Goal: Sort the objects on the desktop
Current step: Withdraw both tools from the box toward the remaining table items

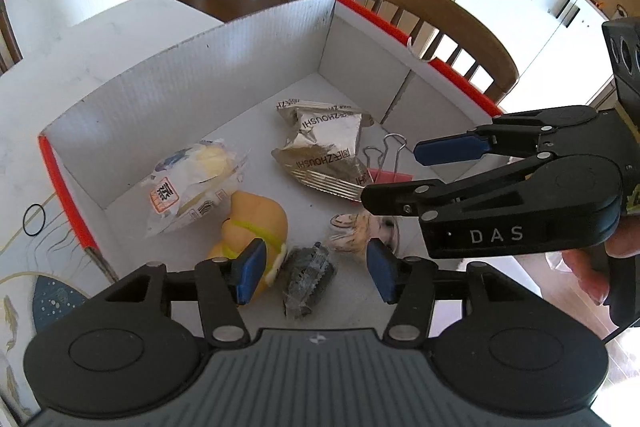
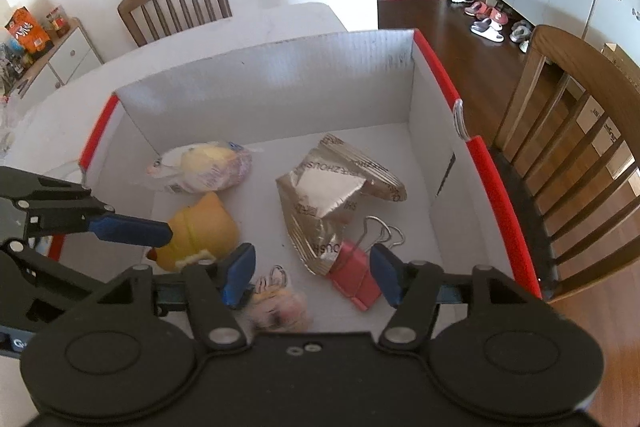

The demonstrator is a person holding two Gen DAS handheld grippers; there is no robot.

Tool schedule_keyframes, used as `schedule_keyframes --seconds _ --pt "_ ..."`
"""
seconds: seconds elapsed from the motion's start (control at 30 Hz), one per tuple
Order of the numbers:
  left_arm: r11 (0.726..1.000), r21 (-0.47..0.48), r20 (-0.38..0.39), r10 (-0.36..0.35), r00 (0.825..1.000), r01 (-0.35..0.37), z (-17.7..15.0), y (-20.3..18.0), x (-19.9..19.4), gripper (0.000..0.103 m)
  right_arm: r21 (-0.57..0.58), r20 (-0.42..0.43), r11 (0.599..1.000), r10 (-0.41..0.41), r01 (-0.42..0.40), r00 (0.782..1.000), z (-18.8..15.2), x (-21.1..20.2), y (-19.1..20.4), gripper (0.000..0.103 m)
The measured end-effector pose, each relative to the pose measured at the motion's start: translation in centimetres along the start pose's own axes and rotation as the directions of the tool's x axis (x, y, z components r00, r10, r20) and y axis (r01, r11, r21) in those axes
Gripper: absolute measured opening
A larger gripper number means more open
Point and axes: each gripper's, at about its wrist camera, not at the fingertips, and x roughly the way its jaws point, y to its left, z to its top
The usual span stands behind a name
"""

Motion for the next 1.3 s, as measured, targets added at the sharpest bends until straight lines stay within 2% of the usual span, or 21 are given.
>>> schedule_keyframes --seconds 0.6,1.0,1.3 --pt "1.0 -0.024 0.152 0.015 0.988 -0.012 -3.2 0.8 -6.9 0.054 0.033 0.101 0.998 0.056 -0.059 0.993 -0.2 -4.9 3.0 0.063" --pt "0.994 -0.105 0.24 0.067 0.968 -0.043 -7.2 4.3 -13.1 0.054 0.005 0.158 0.994 0.104 -0.106 0.982 -1.3 -7.9 7.7 0.065" --pt "0.986 -0.152 0.264 0.112 0.958 -0.073 -10.7 7.5 -16.5 0.054 -0.045 0.16 0.989 0.149 -0.144 0.976 -2.0 -8.6 12.7 0.068"
